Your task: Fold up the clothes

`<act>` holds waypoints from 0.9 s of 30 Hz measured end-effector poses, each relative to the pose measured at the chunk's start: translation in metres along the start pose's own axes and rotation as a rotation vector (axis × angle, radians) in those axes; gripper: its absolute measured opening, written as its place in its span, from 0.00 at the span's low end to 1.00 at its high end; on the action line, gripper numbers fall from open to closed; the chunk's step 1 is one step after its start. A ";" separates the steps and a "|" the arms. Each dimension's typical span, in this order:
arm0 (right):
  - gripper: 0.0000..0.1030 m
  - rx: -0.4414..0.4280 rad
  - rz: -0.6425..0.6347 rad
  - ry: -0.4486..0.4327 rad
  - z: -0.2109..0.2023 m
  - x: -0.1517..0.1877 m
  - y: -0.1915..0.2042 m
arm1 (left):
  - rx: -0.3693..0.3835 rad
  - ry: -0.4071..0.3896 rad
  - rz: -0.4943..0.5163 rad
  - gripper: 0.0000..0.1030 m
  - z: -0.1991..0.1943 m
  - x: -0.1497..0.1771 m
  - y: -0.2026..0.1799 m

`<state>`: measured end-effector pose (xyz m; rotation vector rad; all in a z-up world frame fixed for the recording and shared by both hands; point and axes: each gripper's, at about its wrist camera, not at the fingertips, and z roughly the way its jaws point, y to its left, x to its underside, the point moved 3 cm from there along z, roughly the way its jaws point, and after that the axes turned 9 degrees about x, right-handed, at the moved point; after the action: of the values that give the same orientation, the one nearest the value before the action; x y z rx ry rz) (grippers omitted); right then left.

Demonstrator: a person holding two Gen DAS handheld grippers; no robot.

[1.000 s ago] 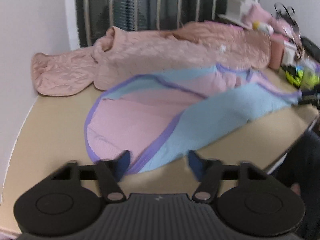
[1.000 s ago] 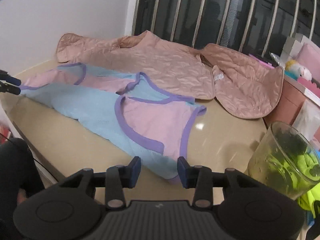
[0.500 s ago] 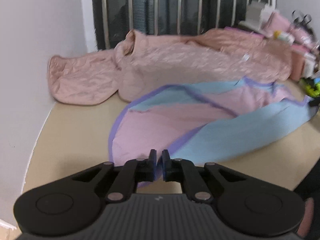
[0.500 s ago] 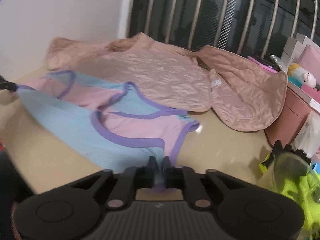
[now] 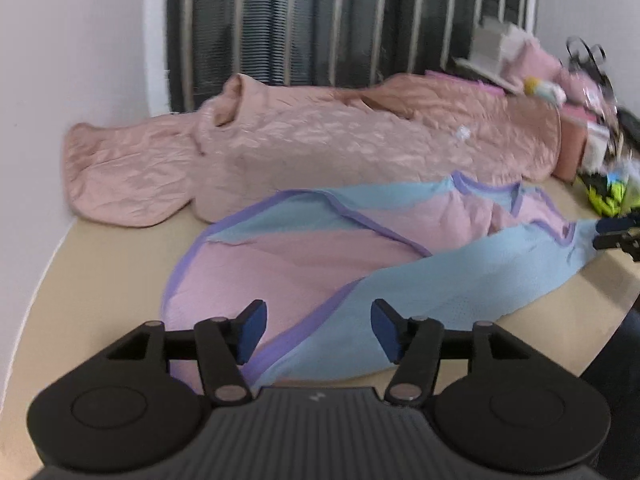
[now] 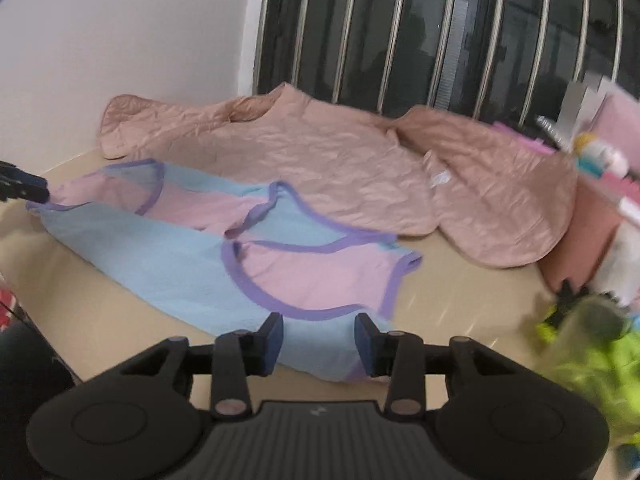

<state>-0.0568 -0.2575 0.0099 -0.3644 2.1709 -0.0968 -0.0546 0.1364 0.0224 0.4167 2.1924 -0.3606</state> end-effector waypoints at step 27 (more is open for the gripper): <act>0.02 -0.233 0.172 0.025 0.053 -0.043 0.036 | 0.119 0.011 -0.050 0.00 0.057 -0.019 -0.021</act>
<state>0.0016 -0.2066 0.0053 -0.3065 2.2341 0.2507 -0.0128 0.0916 0.0060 0.4305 2.2024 -0.5192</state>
